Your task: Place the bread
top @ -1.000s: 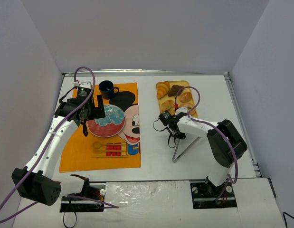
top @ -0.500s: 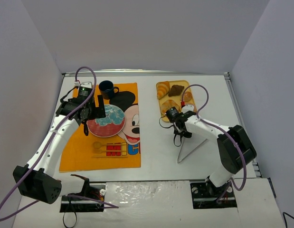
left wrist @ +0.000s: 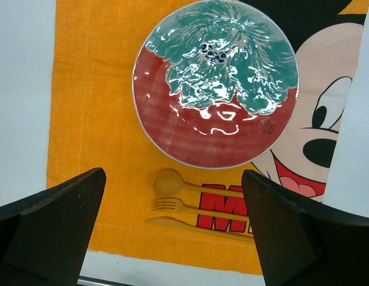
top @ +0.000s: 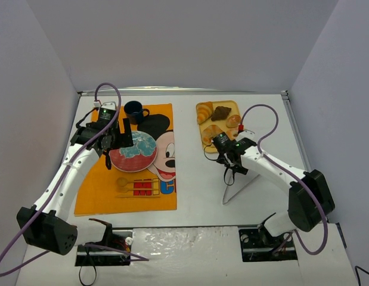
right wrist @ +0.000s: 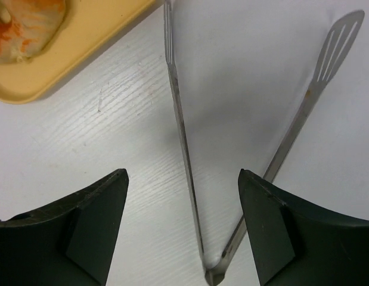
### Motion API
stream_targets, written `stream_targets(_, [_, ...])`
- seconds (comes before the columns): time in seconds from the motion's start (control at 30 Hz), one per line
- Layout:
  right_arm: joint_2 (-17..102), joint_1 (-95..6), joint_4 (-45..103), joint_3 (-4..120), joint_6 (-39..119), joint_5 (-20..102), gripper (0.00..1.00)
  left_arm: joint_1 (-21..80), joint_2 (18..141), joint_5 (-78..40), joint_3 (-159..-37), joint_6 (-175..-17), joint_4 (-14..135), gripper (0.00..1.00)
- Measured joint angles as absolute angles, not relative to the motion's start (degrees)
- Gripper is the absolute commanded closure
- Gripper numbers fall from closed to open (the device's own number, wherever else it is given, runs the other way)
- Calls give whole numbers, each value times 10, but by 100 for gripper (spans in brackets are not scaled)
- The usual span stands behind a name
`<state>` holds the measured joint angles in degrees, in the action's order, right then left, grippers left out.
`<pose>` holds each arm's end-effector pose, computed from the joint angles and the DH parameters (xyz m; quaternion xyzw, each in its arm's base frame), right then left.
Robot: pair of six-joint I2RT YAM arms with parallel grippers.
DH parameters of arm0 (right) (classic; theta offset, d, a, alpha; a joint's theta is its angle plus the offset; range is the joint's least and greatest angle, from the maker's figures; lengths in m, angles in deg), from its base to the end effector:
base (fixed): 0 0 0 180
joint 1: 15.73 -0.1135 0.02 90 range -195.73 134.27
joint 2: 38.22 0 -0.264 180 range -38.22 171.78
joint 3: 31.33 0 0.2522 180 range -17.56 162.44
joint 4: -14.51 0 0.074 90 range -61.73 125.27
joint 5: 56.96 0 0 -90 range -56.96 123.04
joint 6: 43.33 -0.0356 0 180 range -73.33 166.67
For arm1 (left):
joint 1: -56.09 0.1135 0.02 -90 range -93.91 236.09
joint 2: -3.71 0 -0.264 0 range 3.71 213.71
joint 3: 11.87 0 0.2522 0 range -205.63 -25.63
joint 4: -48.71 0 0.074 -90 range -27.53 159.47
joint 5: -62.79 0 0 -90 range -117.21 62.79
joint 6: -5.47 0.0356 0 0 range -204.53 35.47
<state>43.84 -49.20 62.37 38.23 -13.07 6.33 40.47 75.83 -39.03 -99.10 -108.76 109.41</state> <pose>0.2441 0.1422 0.2284 0.2713 0.9026 0.0274 0.3332 0.2510 -0.0626 0.3527 -0.1079 0.9154 -0.0385 0.3859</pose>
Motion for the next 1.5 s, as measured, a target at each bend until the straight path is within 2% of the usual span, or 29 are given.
stream_targets(0.2, [413,-495,644,352,-226,64,21,405,758,-383,-990,-1089,1087,3])
stream_targets(0.47, [410,-505,660,270,-303,65,0,405,757,-372,-970,-1090,1080,3])
stream_targets(0.9, [403,-507,624,238,-313,73,0,405,757,-365,-961,-1090,1072,3])
stream_targets(1.5, [356,-517,618,254,-316,84,0,405,757,-364,-961,-1090,1071,3])
